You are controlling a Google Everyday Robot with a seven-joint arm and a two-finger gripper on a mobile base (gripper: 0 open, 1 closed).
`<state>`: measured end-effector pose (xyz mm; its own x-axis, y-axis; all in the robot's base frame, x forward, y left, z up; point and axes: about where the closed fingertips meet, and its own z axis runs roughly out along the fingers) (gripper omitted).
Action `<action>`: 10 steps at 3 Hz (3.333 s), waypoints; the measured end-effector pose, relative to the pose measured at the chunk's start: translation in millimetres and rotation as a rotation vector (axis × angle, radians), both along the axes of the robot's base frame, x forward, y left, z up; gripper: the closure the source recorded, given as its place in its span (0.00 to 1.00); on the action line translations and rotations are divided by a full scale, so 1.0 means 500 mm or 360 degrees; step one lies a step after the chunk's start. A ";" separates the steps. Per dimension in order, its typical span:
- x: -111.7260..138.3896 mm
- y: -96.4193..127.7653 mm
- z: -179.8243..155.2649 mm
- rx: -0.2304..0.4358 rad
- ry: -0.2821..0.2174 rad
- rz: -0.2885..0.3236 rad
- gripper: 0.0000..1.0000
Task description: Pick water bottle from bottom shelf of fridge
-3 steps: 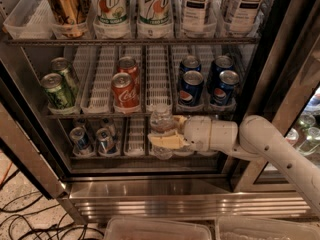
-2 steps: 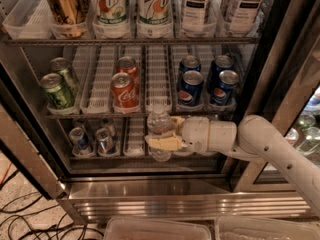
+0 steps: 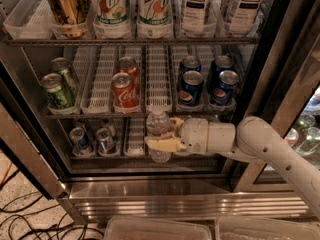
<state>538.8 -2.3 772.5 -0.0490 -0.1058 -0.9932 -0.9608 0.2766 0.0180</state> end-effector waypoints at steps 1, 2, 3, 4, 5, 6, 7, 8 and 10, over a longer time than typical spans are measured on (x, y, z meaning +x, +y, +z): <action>0.004 0.020 -0.016 0.0019 0.0007 0.0051 1.00; -0.001 0.026 -0.012 0.0028 -0.0008 0.0054 1.00; -0.002 0.027 -0.021 0.0028 -0.0008 0.0055 1.00; -0.004 0.029 -0.022 0.0026 -0.0008 0.0055 1.00; -0.039 0.049 -0.029 -0.0013 0.0009 0.0058 1.00; -0.064 0.060 -0.028 -0.0031 0.0026 0.0066 1.00; -0.065 0.060 -0.036 -0.0030 0.0027 0.0067 1.00; -0.066 0.061 -0.036 -0.0028 0.0028 0.0068 1.00; -0.081 0.064 -0.002 -0.0004 0.0121 0.0038 1.00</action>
Offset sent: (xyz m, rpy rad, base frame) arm -0.0687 0.0545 -0.0052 0.0320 -0.0218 0.0735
